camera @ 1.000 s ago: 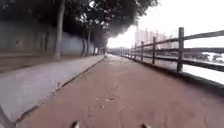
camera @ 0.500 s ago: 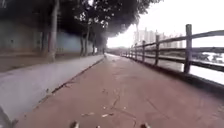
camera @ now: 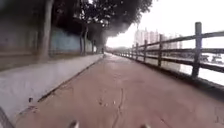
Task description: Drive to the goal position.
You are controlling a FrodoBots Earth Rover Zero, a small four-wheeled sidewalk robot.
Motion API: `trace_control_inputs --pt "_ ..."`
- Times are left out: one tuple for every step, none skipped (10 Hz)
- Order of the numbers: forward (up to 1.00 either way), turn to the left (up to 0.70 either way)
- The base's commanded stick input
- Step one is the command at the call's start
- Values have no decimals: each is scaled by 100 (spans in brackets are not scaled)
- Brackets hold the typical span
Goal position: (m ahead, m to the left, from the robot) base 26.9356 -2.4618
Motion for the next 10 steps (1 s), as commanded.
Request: trace_control_inputs --pt "70 0" --pt "70 0" --pt "70 0" --pt "70 0" --pt "70 0" --pt "70 0" --pt "70 0" --pt "70 0" --pt "70 0" --pt "70 0"
